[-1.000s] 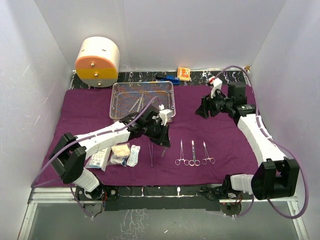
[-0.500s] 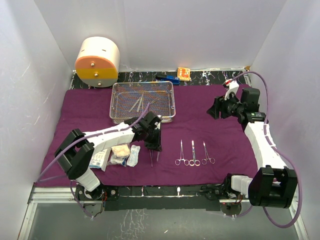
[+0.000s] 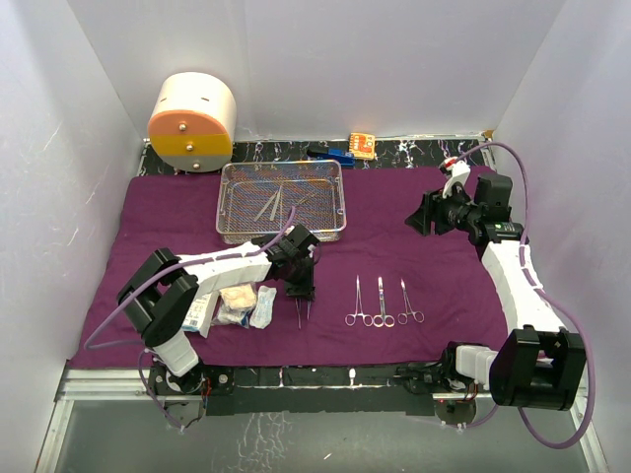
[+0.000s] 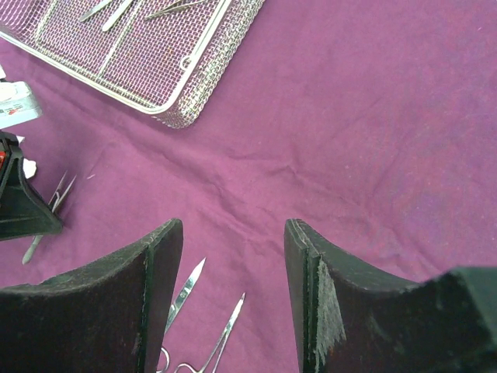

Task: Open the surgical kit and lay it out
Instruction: Place the medical item in the surgical kit.

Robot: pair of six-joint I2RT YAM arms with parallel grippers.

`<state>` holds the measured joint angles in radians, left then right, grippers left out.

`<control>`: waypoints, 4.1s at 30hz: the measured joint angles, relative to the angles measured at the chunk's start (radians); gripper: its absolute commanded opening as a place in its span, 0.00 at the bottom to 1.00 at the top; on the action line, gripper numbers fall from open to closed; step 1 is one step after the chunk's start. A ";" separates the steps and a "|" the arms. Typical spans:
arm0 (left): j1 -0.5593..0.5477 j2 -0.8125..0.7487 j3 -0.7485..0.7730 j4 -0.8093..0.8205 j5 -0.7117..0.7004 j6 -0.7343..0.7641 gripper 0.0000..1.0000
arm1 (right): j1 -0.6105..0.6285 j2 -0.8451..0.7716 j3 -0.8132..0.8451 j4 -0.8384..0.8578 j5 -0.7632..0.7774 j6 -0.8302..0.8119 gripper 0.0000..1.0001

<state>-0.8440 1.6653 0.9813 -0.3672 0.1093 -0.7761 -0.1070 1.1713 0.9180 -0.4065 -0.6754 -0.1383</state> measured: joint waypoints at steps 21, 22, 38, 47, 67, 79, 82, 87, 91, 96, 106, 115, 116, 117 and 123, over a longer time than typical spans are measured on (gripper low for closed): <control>0.000 0.047 -0.005 0.016 -0.006 -0.035 0.11 | 0.000 0.000 -0.030 0.023 -0.031 0.009 0.52; 0.001 0.047 -0.007 0.019 -0.005 -0.037 0.11 | 0.000 0.000 -0.030 0.023 -0.031 0.009 0.52; -0.003 0.045 -0.013 0.013 0.015 -0.053 0.11 | 0.000 -0.005 -0.032 0.022 -0.031 0.009 0.52; -0.013 0.044 -0.013 -0.007 0.033 -0.054 0.12 | 0.000 -0.023 -0.032 0.021 -0.031 0.009 0.51; -0.003 0.043 -0.026 0.015 0.050 -0.104 0.21 | 0.000 -0.032 -0.032 0.022 -0.040 0.009 0.52; -0.002 0.043 -0.028 0.023 0.059 -0.108 0.21 | 0.000 -0.040 -0.034 0.023 -0.050 0.009 0.52; -0.001 0.043 -0.030 0.026 0.061 -0.107 0.21 | 0.000 -0.047 -0.045 0.024 -0.051 0.009 0.52; 0.012 0.042 -0.032 0.027 0.068 -0.100 0.21 | 0.000 -0.047 -0.046 0.022 -0.058 0.006 0.52; 0.022 0.042 -0.032 0.029 0.072 -0.085 0.21 | 0.000 -0.047 -0.046 0.021 -0.072 0.000 0.51; 0.027 0.039 -0.032 0.035 0.071 -0.045 0.24 | 0.000 -0.045 -0.045 0.011 -0.092 -0.020 0.51; 0.049 0.037 -0.016 0.057 0.016 0.053 0.28 | 0.002 -0.004 -0.043 -0.009 -0.119 -0.043 0.50; 0.059 0.037 0.004 0.077 -0.024 0.122 0.19 | 0.012 0.018 -0.043 -0.012 -0.133 -0.045 0.50; 0.060 0.037 0.010 0.079 -0.024 0.129 0.19 | 0.014 0.019 -0.043 -0.012 -0.133 -0.045 0.50; 0.060 0.037 0.014 0.082 -0.025 0.134 0.18 | 0.014 0.020 -0.043 -0.012 -0.134 -0.045 0.50; 0.061 0.037 0.021 0.099 -0.024 0.150 0.20 | 0.020 0.021 -0.043 -0.012 -0.136 -0.045 0.49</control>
<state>-0.7834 1.7027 1.0027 -0.2680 0.0849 -0.6266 -0.0868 1.1923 0.8749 -0.4187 -0.8112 -0.1837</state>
